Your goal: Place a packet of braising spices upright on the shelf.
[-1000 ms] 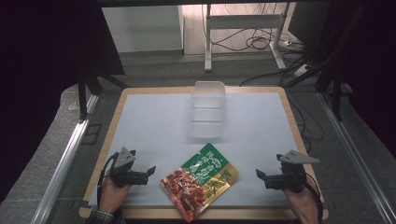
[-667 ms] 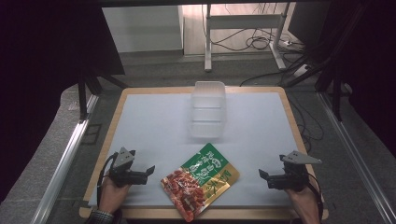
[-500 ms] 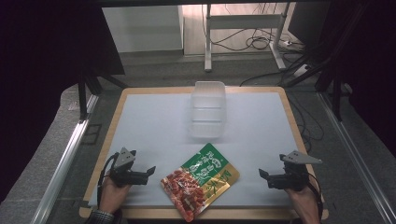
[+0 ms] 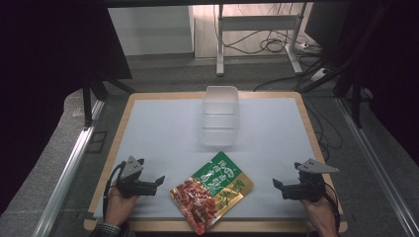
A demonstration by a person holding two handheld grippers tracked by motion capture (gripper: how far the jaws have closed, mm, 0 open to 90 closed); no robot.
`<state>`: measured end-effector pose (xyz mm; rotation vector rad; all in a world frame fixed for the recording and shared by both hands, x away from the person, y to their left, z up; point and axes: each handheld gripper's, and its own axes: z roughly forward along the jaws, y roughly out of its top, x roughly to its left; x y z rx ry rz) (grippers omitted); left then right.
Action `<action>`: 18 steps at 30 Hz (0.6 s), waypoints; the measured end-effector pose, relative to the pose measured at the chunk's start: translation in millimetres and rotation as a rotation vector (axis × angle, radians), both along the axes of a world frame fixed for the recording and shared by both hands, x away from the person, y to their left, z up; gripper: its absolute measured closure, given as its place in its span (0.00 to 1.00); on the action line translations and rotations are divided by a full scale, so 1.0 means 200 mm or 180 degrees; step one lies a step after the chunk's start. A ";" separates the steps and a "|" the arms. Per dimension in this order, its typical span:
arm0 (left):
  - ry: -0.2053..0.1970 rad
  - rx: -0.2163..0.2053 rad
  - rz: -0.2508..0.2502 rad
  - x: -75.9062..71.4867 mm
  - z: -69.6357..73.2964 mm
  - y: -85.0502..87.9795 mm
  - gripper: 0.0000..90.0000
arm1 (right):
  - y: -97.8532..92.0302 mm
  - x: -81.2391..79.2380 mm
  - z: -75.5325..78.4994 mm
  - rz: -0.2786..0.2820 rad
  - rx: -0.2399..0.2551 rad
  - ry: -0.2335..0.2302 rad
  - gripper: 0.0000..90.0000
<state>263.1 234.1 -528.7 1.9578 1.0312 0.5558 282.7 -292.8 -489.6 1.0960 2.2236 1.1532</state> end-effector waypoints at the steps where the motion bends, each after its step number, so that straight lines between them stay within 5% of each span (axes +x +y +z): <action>1: -0.0013 -0.0031 -0.0013 0.00 0.00 0.00 0.01 | 0.00 0.00 0.00 0.0000 0.0000 0.0000 0.00; 18: -0.0014 -0.0003 -0.0096 -0.01 0.01 -0.03 0.00 | 0.05 0.01 0.00 0.0103 0.0099 0.0017 0.00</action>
